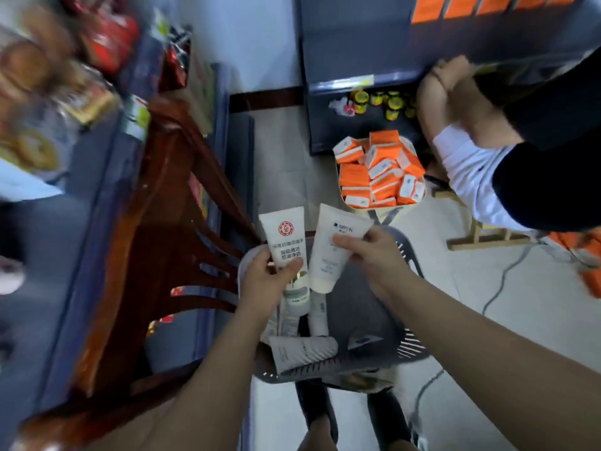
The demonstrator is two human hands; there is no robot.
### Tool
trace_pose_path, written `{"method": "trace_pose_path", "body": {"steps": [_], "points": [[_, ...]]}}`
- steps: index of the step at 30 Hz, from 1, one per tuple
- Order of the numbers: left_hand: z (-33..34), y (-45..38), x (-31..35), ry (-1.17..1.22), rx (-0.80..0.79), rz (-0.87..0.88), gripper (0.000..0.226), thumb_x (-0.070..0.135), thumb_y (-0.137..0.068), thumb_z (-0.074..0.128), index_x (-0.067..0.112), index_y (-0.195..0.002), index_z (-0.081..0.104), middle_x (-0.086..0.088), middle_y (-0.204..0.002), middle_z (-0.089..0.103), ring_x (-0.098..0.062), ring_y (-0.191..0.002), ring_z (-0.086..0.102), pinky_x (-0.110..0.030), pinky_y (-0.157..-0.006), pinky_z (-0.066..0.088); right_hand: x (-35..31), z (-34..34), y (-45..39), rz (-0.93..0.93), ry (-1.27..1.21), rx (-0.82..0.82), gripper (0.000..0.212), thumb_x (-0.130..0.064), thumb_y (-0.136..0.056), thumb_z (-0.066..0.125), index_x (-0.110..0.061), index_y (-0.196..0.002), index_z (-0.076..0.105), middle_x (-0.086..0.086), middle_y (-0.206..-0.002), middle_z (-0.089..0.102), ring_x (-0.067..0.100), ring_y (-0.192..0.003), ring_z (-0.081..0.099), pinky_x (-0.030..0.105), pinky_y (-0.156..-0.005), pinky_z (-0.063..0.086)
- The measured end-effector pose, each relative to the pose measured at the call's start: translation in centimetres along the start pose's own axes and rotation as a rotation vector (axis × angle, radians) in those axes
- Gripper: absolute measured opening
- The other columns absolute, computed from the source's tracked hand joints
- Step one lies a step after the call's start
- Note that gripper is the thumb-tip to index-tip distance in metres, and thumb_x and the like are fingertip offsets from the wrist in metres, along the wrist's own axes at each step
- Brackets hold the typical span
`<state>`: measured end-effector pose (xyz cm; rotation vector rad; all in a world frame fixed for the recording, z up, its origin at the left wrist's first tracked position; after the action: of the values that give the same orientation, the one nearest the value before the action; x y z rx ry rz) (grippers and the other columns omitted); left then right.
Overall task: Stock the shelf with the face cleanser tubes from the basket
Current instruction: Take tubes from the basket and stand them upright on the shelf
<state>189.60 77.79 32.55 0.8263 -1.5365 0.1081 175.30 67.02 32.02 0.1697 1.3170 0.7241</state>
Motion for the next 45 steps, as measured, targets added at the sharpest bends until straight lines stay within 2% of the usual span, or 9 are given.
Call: {"method": "trace_pose_path", "body": {"steps": [6,9,13,17,20,29,33,40,45], "points": [[-2.9,7.9,9.0,0.13,0.206,0.151,0.02,0.006,-0.086,0.063,0.026,-0.089,0.063,0.005,-0.09,0.069,-0.006,-0.075,0.065,-0.023,-0.067,0.054,-9.6,5.1,6.5,-0.155,0.143,-0.215,0.017,-0.002,-0.082,0.065,-0.012,-0.095,0.064,0.0,-0.089,0.068,0.011,-0.078,0.064,0.022,-0.064,0.051],[-4.7,12.9,12.7,0.156,0.278,0.247,0.014,0.008,-0.087,0.062,0.02,-0.093,0.065,0.003,-0.085,0.069,0.0,-0.062,0.062,-0.014,-0.055,0.047,-13.2,7.9,10.6,-0.211,0.153,-0.346,0.011,-0.007,-0.085,0.062,-0.017,-0.09,0.065,0.001,-0.09,0.069,0.014,-0.08,0.065,0.028,-0.072,0.052],[-7.9,19.9,16.0,0.254,0.409,0.321,0.018,0.009,-0.087,0.061,0.002,-0.103,0.065,-0.007,-0.095,0.071,-0.014,-0.078,0.065,-0.02,-0.062,0.051,-17.0,12.1,16.7,-0.284,0.116,-0.508,0.011,-0.006,-0.085,0.061,-0.013,-0.094,0.064,0.002,-0.089,0.069,0.017,-0.082,0.064,0.031,-0.074,0.051],[-11.2,27.0,18.9,0.327,0.557,0.373,0.018,0.01,-0.086,0.062,0.006,-0.103,0.066,-0.008,-0.094,0.072,-0.021,-0.083,0.067,-0.033,-0.073,0.055,-19.4,16.4,23.4,-0.313,0.071,-0.705,0.014,-0.006,-0.087,0.057,-0.019,-0.086,0.062,0.0,-0.085,0.068,0.013,-0.075,0.064,0.029,-0.069,0.049],[-13.9,32.1,20.8,0.292,0.664,0.437,0.017,0.011,-0.087,0.062,0.009,-0.103,0.065,-0.005,-0.092,0.072,-0.014,-0.075,0.067,-0.021,-0.06,0.051,-20.1,19.2,28.5,-0.333,0.069,-0.839,0.013,-0.008,-0.088,0.057,-0.02,-0.091,0.061,0.0,-0.087,0.068,0.014,-0.077,0.064,0.03,-0.07,0.049],[-20.5,47.9,24.3,0.252,0.896,0.563,0.014,0.01,-0.085,0.063,0.012,-0.098,0.066,-0.008,-0.096,0.073,-0.024,-0.087,0.068,-0.037,-0.078,0.055,-20.3,26.4,43.7,-0.359,0.042,-1.111,0.013,-0.014,-0.087,0.059,-0.025,-0.082,0.061,-0.009,-0.067,0.071,0.008,-0.06,0.066,0.027,-0.056,0.051],[-23.3,55.7,24.9,0.166,1.021,0.614,0.019,0.01,-0.083,0.065,0.01,-0.102,0.067,-0.004,-0.095,0.074,-0.018,-0.085,0.07,-0.026,-0.068,0.054,-19.3,29.3,51.0,-0.318,0.015,-1.267,0.016,-0.009,-0.085,0.058,-0.022,-0.078,0.06,-0.009,-0.062,0.07,0.007,-0.054,0.065,0.022,-0.047,0.051],[-27.6,68.8,24.2,0.058,1.214,0.682,0.021,0.014,-0.08,0.069,0.011,-0.1,0.066,-0.006,-0.096,0.074,-0.023,-0.084,0.069,-0.04,-0.076,0.053,-17.4,33.7,63.2,-0.412,0.069,-1.59,0.018,-0.006,-0.082,0.06,-0.022,-0.085,0.066,-0.008,-0.077,0.074,0.008,-0.072,0.069,0.031,-0.072,0.052],[-30.7,77.7,23.7,-0.026,1.336,0.735,0.026,0.02,-0.071,0.074,0.015,-0.096,0.066,0.002,-0.082,0.072,-0.013,-0.072,0.067,-0.027,-0.058,0.053,-16.2,36.4,71.1,-0.492,0.118,-1.724,0.012,-0.008,-0.082,0.062,-0.019,-0.084,0.066,-0.002,-0.08,0.074,0.014,-0.076,0.07,0.032,-0.074,0.052]]}}
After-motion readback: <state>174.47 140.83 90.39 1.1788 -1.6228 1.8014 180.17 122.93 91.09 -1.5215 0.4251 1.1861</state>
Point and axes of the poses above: each hand's wrist, its own y-axis away from the middle knuckle, its own z-axis out of the palm, x = y × z, the point moved 5 cm from there along -y, towards the middle knuckle
